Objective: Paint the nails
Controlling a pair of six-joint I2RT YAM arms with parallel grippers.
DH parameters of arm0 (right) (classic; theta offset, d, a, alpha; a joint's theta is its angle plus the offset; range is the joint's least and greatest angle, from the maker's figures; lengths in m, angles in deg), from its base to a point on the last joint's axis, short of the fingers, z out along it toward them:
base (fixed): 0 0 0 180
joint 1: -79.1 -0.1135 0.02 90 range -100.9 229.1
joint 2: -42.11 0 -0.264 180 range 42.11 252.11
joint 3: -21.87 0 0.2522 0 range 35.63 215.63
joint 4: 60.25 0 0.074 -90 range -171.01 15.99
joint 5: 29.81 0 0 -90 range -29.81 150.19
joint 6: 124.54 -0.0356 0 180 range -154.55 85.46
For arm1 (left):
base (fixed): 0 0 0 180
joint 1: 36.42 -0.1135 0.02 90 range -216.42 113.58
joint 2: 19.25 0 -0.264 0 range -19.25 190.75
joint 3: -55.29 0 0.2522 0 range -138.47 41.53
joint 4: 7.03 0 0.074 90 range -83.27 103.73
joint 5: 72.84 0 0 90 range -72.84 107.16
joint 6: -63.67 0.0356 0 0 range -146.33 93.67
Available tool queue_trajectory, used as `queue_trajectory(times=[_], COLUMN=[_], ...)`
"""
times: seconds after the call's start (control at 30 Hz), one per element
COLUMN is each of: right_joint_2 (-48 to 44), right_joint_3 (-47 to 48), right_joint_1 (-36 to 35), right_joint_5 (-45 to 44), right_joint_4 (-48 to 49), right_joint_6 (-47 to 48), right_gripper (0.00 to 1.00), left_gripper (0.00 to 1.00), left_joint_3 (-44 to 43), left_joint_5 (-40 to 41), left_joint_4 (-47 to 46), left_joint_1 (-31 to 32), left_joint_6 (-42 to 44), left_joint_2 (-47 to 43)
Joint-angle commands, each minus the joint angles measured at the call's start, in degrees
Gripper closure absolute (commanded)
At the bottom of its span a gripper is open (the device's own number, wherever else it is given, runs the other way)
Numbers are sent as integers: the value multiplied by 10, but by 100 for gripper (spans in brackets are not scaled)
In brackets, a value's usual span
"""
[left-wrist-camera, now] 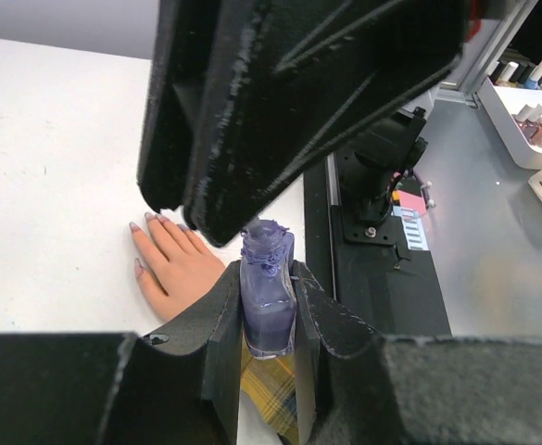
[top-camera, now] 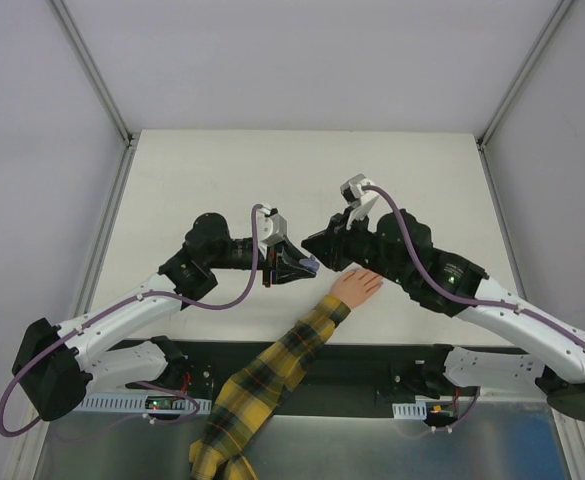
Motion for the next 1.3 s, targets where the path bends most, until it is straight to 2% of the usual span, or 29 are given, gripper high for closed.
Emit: queue_trajectory(times=[0.0, 0.13, 0.37, 0.93, 1.27], right_joint_2=[-9, -10, -39, -35, -24], right_joint_3=[-29, -60, -76, 17, 14], right_joint_1=[-39, -81, -86, -71, -43], right_joint_5=[-29, -91, -169, -145, -101], right_joint_4=[39, 57, 49, 40, 48], right_joint_6=[7, 26, 25, 58, 43], right_gripper=[99, 99, 99, 99, 99], left_gripper=[100, 100, 100, 100, 100], left_joint_3=[-2, 7, 10, 3, 2], left_joint_5=[20, 19, 2, -10, -17], left_joint_4=[-79, -107, -112, -101, -101], left_joint_1=[-4, -16, -18, -18, -18], left_joint_6=[-25, -50, -51, -48, -48], left_joint_2=[-14, -19, -24, -7, -10])
